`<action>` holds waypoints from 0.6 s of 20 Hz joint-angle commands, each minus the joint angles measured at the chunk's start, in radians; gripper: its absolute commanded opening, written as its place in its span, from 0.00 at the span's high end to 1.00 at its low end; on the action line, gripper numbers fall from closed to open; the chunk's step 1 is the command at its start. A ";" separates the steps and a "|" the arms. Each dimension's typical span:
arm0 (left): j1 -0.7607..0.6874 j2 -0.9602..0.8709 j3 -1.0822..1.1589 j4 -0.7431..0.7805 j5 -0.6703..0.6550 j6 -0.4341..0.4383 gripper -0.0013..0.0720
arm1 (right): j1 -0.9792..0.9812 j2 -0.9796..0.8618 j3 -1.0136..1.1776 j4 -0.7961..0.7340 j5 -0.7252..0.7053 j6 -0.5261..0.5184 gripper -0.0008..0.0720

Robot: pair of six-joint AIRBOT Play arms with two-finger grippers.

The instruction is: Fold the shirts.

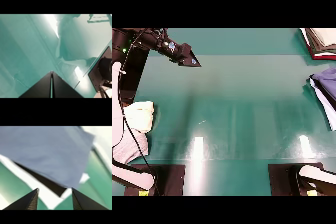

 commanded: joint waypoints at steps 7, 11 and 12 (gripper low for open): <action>0.000 0.000 0.000 -0.006 -0.002 -0.004 0.95 | 0.245 0.149 -0.009 0.399 -0.034 0.032 0.70; 0.000 0.000 0.000 -0.006 -0.003 -0.004 0.95 | 0.388 0.208 -0.009 0.395 -0.051 0.032 0.96; 0.000 0.000 0.000 -0.006 -0.002 -0.004 0.95 | 0.420 0.216 -0.009 0.395 -0.051 0.032 0.96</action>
